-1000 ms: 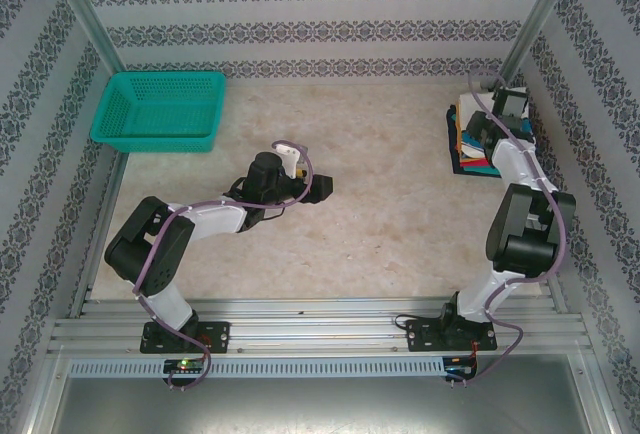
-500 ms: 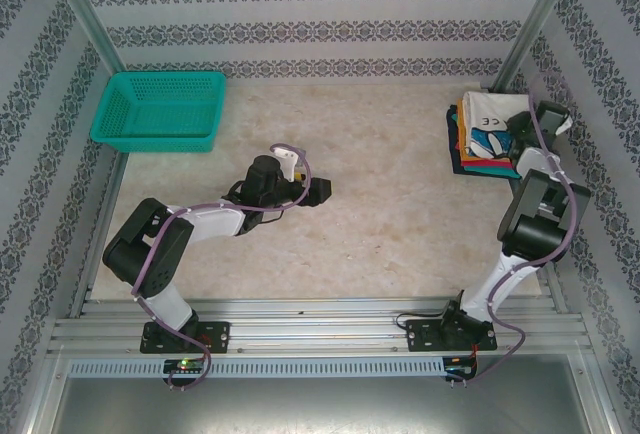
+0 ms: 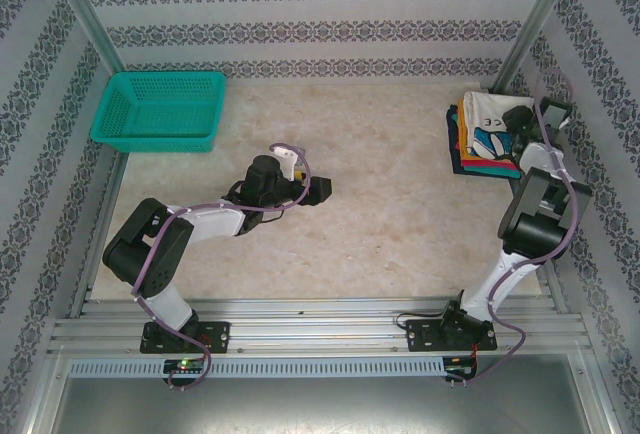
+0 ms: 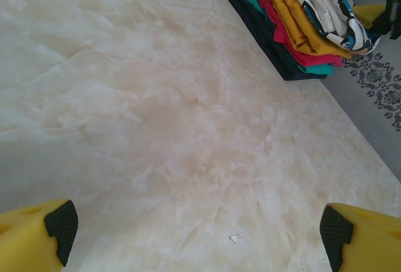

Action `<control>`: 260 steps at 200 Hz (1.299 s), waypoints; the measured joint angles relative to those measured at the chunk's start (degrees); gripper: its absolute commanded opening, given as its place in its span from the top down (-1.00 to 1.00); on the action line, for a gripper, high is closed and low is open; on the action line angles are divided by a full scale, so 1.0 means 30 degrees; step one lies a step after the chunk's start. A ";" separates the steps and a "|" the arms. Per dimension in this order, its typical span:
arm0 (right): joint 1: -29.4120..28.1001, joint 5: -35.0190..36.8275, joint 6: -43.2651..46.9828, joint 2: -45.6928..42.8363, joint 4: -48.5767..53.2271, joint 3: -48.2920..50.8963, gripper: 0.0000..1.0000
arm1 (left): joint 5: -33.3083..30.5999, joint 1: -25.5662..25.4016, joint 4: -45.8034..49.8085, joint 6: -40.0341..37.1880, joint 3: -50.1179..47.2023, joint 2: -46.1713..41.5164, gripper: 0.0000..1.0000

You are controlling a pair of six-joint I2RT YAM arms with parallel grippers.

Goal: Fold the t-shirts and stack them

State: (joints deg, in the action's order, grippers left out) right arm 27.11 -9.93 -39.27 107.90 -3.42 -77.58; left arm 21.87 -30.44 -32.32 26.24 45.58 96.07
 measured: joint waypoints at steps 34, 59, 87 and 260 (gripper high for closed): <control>-0.0969 0.0000 0.1596 -0.1064 0.0357 0.0036 -0.05 | 0.0000 0.0000 -0.0102 0.0000 0.0000 0.0000 -1.00; -0.1392 -0.0146 0.1872 -0.1093 0.0772 0.0036 -0.04 | 0.0000 0.0000 -0.0117 0.0000 0.0000 0.0000 -1.00; -0.1530 -0.0539 0.1756 -0.0699 0.1115 0.0036 -0.03 | 0.0000 0.0000 -0.0248 0.0058 -0.0036 0.0000 -1.00; -0.4401 -0.2550 0.7162 -1.0688 -0.0546 0.9938 -0.97 | -0.6273 0.1348 0.4299 -0.4597 -0.3089 -0.8218 -1.00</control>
State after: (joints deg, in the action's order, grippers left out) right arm 13.91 -17.58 -17.78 75.83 -5.06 -47.77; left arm 3.05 -26.39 -19.42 12.45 36.32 71.42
